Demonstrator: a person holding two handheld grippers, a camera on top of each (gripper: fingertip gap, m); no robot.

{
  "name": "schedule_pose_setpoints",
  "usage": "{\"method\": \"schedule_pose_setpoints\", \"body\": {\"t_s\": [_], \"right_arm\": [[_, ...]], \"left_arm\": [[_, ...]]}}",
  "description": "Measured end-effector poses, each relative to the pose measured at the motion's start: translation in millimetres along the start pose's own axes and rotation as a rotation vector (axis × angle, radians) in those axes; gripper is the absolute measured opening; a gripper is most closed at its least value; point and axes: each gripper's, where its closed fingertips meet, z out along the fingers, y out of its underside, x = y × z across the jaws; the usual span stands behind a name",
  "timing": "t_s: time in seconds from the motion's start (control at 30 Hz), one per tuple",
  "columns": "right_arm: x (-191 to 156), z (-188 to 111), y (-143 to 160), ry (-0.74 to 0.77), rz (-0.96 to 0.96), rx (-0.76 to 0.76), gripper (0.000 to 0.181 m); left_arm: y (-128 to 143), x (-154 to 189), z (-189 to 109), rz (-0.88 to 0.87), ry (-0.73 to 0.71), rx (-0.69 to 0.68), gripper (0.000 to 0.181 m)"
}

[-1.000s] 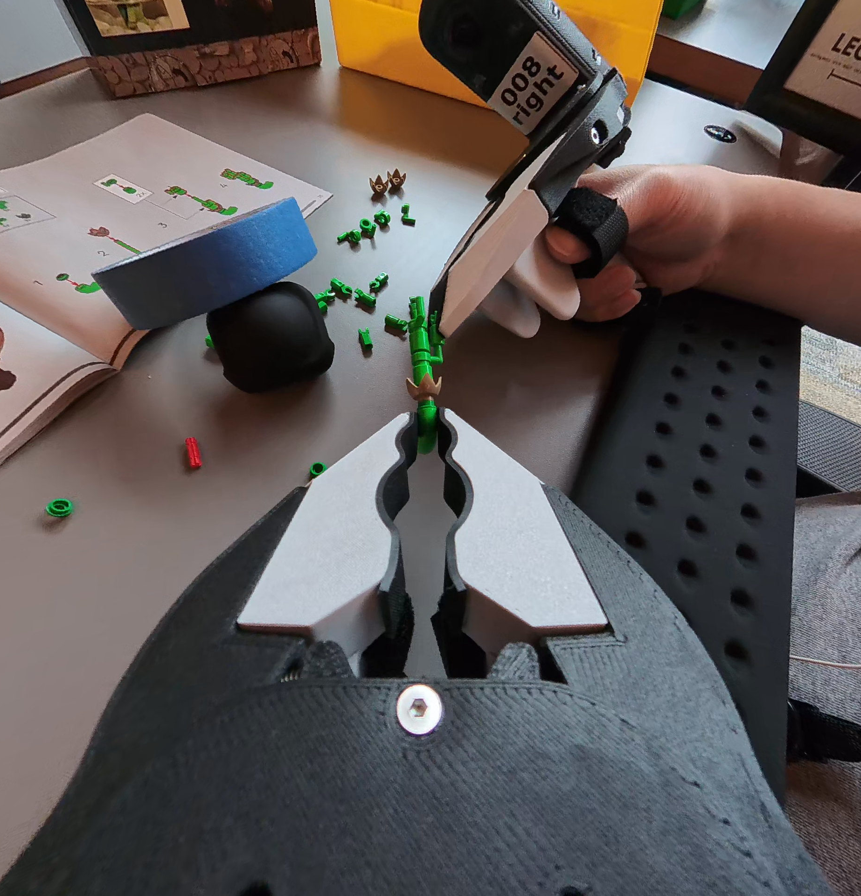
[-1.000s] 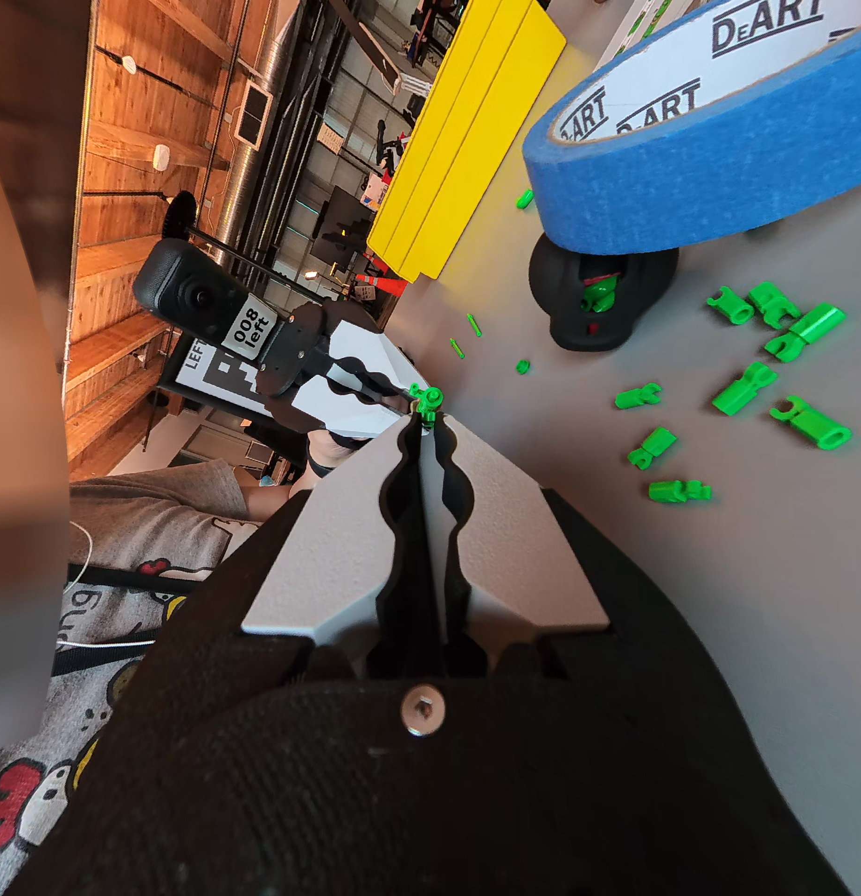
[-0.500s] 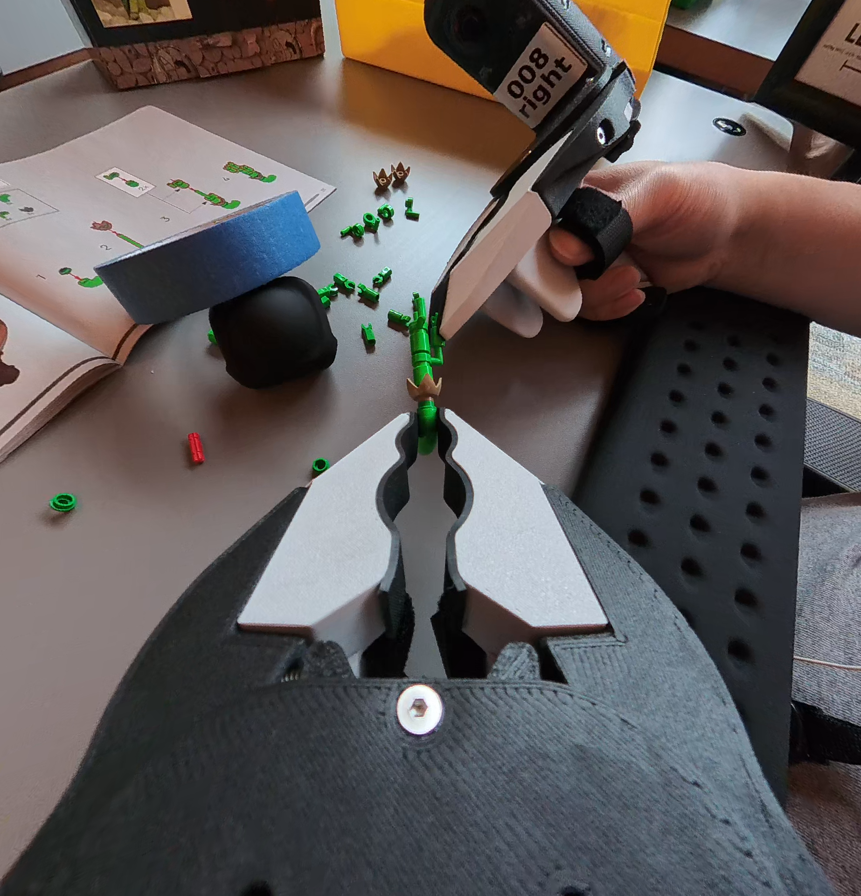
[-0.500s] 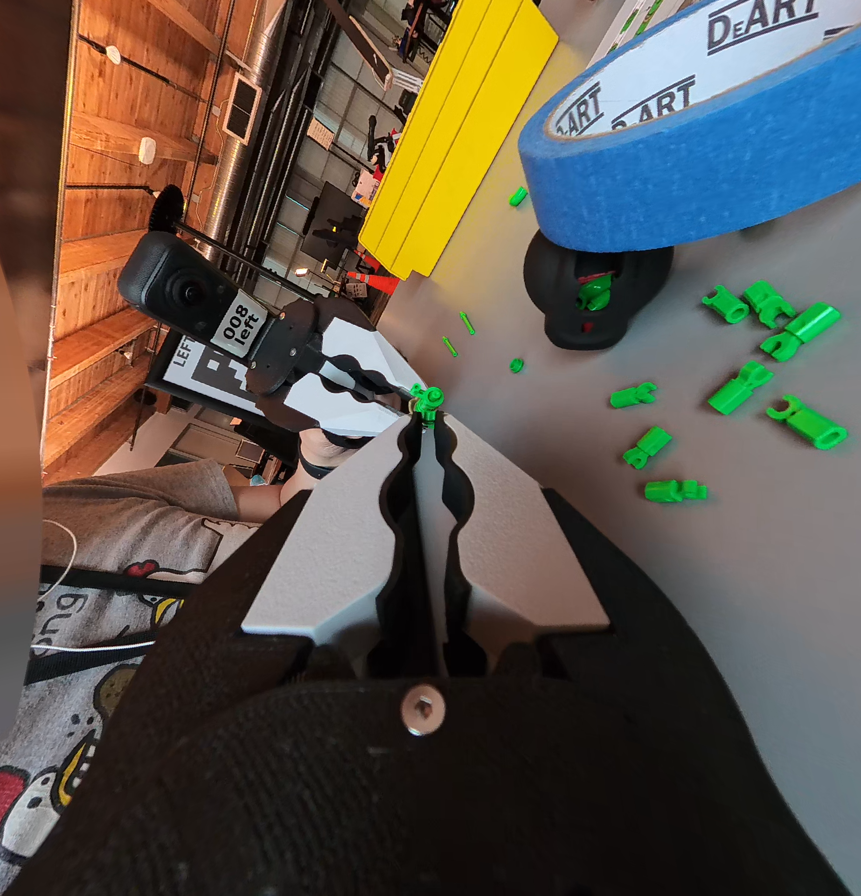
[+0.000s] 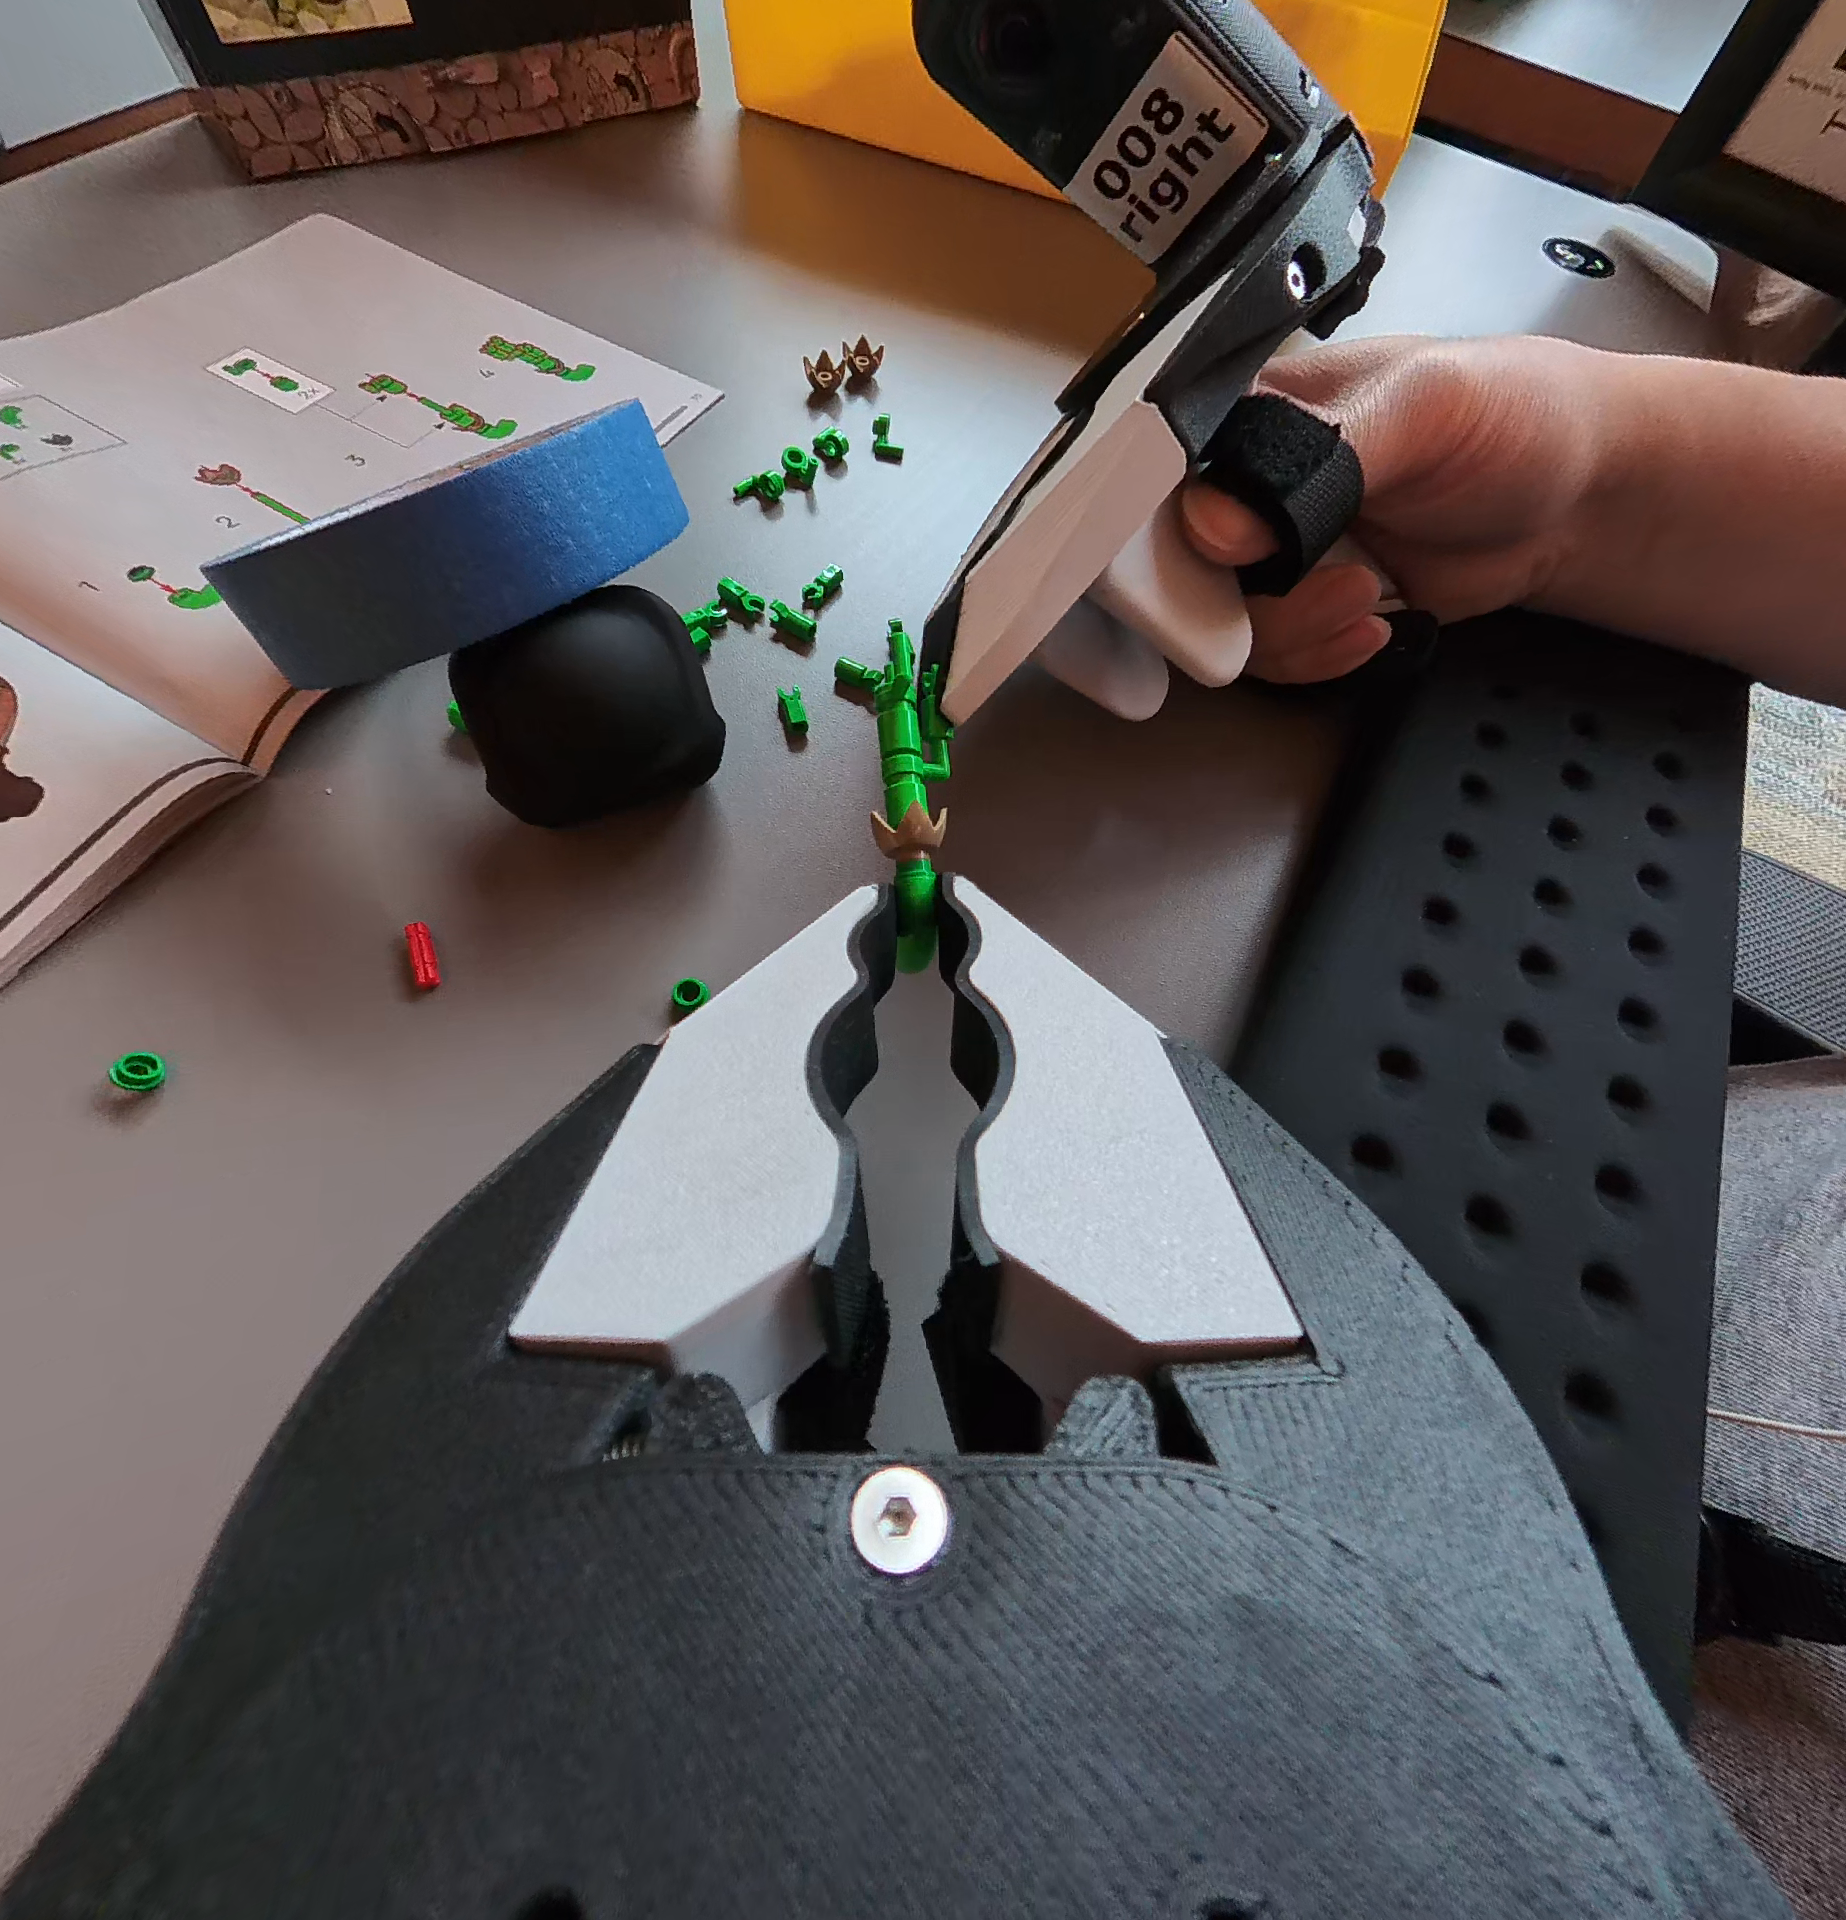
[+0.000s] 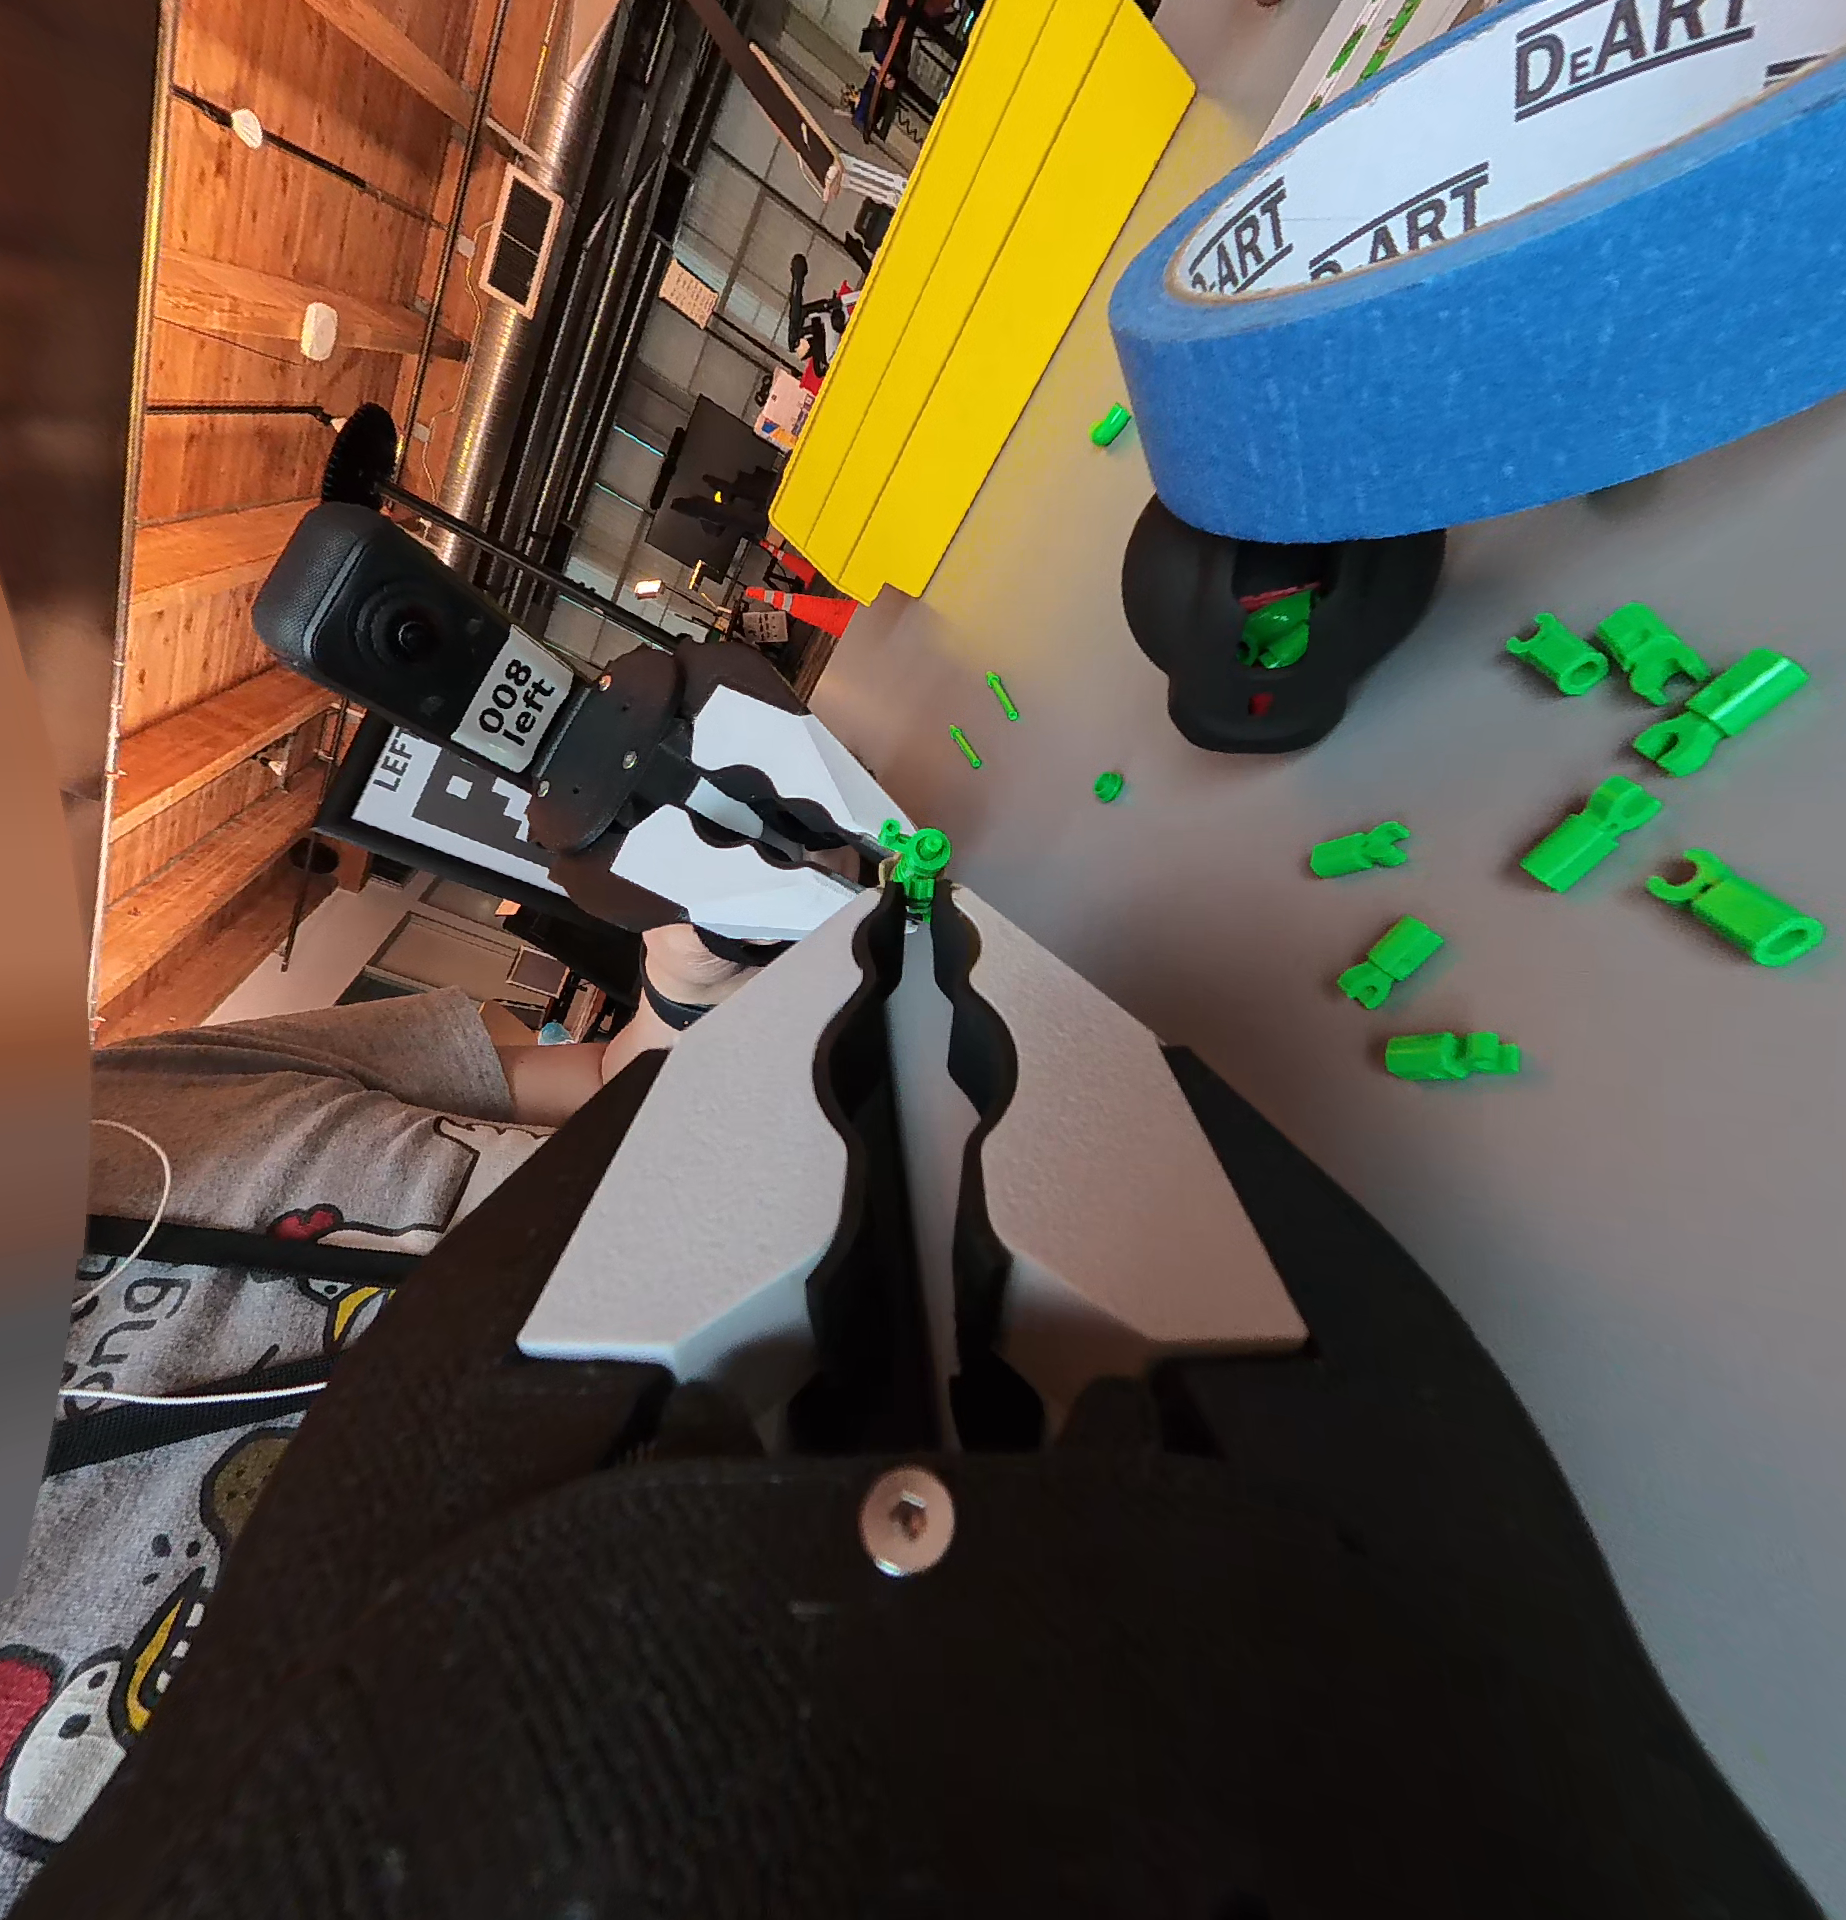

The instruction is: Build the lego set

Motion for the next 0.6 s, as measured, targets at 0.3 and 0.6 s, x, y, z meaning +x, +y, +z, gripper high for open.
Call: {"method": "schedule_pose_setpoints", "body": {"t_s": [0.3,0.6], "right_arm": [[0.6,0.6,0.7,0.005,-0.004,-0.005,0.003],[-4.0,-0.3,-4.3,-0.033,0.009,0.019,0.003]], "left_arm": [[1.2,0.0,0.8,0.003,-0.003,-0.011,0.005],[-3.1,0.2,0.6,-0.01,0.008,0.018,0.005]]}}
